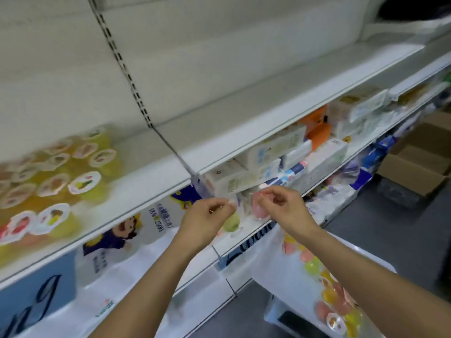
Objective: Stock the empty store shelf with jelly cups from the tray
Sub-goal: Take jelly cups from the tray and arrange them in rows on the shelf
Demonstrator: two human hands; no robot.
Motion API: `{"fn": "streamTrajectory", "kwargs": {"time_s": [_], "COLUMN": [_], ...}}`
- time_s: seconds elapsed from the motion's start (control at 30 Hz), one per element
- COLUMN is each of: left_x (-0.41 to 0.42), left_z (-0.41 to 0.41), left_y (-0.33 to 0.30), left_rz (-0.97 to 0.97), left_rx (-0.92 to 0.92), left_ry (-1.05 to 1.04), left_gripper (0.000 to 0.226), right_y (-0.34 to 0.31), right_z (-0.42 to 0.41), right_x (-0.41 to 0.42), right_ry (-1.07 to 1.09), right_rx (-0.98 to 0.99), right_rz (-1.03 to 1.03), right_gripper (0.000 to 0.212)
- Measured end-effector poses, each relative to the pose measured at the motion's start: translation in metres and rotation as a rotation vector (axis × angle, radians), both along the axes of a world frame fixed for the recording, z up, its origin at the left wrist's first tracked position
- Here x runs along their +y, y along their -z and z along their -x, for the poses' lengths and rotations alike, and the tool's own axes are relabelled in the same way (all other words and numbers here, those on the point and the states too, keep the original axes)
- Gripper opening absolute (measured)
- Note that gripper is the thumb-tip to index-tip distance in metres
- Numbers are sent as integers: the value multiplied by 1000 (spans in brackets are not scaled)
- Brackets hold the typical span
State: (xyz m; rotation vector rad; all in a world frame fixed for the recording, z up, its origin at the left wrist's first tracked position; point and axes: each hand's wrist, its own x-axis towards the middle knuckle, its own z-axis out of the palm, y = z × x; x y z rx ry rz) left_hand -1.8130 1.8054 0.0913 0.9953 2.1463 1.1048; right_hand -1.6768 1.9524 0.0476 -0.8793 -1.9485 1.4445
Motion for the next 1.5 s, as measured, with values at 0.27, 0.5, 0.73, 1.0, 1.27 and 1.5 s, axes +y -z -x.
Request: {"fn": "streamTrajectory", "kwargs": {"time_s": [0.27,0.5,0.73,1.0,1.27,1.5], "left_x": [-108,-176,-217,-207,-146,-103], "left_z": [53,84,109,124,144,209], "left_y": [-49,-75,-99,-115,-143,-142], "left_rz": [-68,-135,-157,-163,-147,-16], "left_rx": [183,201,286,323,403,392], "left_ry": [-188,-319,-390,-414,-408,-375], "left_gripper": [16,15,19,33,50,44], "right_y": [-70,-99,-101,-111,-159,-134], "right_z": [110,180,193,192,209,267], "right_x": [-86,-148,-166,-161,-149,-74], "right_ry": [-189,-386,-367,-371,-554,-312], "right_rx": [150,50,-195,-327,125,39], "right_rz": [-94,-304,-539,-729,-531,-389], "right_gripper": [13,32,36,52,60,51]}}
